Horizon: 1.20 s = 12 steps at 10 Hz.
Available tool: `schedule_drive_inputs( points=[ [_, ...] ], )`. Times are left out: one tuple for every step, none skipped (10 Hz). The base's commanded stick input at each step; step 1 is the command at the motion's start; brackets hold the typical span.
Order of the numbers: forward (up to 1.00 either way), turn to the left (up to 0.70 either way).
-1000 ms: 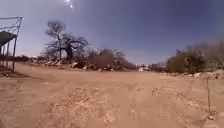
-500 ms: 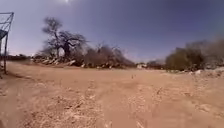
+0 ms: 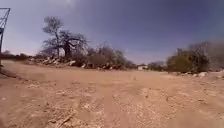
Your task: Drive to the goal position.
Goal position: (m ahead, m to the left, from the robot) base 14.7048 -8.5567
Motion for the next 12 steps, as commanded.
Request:
schedule_drive_inputs(
  points=[
    [0.85, 0.00],
    [0.85, 0.00],
    [0.85, 0.00],
    [0.85, 0.00],
    [0.85, 0.00],
    [0.85, 0.16],
    [0.85, 0.31],
    [0.85, 0.21],
    [0.85, 0.05],
    [0.85, 0.00],
    [0.85, 0.00],
    [0.85, 0.00]
  ],
)
